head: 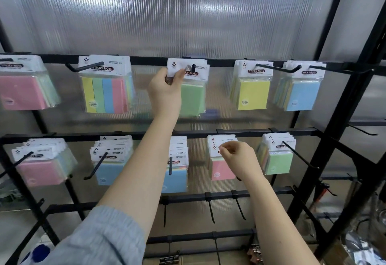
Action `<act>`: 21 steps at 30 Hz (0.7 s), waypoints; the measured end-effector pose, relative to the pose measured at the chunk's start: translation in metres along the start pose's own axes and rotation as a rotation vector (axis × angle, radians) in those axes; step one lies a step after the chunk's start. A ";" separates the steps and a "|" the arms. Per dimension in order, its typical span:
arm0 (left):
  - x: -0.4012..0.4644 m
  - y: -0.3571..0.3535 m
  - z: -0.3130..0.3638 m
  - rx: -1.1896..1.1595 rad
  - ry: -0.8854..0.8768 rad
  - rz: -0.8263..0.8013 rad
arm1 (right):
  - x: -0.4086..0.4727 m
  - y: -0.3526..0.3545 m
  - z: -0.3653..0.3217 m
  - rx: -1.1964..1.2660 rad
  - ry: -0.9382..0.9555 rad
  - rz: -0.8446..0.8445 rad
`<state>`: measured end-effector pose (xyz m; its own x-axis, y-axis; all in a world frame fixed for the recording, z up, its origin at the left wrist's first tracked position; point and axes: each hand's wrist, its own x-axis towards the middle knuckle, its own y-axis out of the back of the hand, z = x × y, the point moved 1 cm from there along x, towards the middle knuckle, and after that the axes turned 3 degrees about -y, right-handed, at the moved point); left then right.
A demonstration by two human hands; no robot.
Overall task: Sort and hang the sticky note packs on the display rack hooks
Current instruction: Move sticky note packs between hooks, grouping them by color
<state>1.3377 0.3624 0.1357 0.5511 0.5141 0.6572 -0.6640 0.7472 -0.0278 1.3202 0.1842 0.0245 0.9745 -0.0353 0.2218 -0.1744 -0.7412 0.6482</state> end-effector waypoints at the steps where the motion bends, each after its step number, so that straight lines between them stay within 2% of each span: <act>1: 0.003 -0.002 -0.001 0.015 0.011 0.003 | 0.002 0.000 0.000 -0.001 0.002 -0.001; 4: 0.010 -0.006 -0.004 0.099 0.013 0.039 | 0.005 0.002 -0.001 0.003 0.008 0.002; 14: 0.006 0.018 -0.013 0.099 0.017 0.068 | 0.011 -0.004 -0.012 0.034 0.061 -0.006; 17: -0.001 0.039 -0.021 0.207 0.017 0.001 | 0.007 -0.017 -0.015 0.031 0.065 -0.041; 21: -0.011 0.061 -0.027 0.229 0.049 -0.080 | -0.003 -0.040 -0.015 0.078 0.025 -0.087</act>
<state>1.3048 0.4138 0.1060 0.6268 0.4810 0.6130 -0.7112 0.6746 0.1977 1.3225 0.2239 0.0087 0.9814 0.0479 0.1857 -0.0763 -0.7906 0.6075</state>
